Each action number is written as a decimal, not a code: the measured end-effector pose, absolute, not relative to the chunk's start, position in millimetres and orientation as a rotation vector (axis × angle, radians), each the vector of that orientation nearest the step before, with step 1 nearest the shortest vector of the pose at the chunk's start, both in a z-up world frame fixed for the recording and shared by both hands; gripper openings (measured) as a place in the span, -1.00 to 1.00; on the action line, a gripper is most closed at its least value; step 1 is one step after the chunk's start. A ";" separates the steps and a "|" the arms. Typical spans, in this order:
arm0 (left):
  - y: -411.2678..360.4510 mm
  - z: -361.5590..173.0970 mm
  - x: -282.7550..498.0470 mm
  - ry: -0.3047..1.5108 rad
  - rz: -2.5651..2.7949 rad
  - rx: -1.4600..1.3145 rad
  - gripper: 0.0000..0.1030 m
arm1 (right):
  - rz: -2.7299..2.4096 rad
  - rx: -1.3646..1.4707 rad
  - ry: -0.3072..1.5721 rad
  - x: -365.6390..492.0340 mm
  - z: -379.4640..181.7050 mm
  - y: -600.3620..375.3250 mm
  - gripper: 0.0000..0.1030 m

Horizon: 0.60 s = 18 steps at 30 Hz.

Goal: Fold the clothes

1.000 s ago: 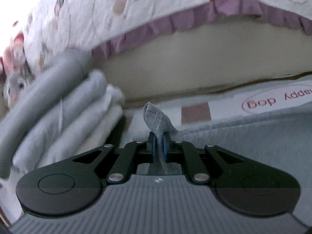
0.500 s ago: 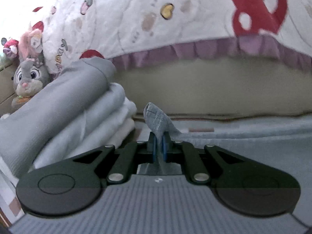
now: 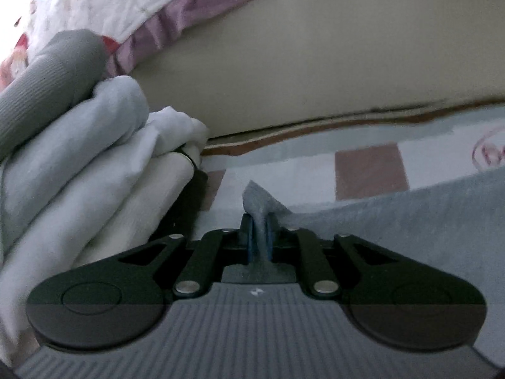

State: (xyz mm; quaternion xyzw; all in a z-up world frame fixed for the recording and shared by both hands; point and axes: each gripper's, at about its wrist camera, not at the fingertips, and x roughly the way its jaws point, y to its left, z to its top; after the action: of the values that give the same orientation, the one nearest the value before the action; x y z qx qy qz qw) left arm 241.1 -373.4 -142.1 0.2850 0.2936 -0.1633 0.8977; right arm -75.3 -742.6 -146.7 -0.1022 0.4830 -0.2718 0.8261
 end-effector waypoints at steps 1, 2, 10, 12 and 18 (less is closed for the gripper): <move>-371.2 -141.3 239.8 0.593 -0.329 0.610 -0.61 | -0.578 -0.210 1.034 -76.0 -149.7 -742.7 -0.93; -368.3 -138.8 237.0 0.556 -0.285 0.642 -0.60 | -0.580 -0.202 1.043 -76.8 -152.7 -742.9 -0.91; -296.3 -94.7 194.3 0.689 -0.347 0.481 0.11 | -0.805 0.060 1.058 -102.5 -137.2 -755.4 -0.06; -272.9 -86.3 171.6 0.712 -0.351 0.469 0.11 | -0.877 0.258 0.989 -129.3 -113.8 -746.0 -0.02; -184.8 -91.4 114.9 0.964 -0.407 0.299 0.15 | -0.749 0.440 0.649 -246.6 -97.9 -635.3 0.46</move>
State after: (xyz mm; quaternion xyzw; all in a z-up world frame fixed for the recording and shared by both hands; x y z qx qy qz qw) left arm 114.9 -184.8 -91.4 0.1423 0.4586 -0.1935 0.8556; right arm -246.6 -635.3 -97.9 0.2092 0.3090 -0.3566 0.8565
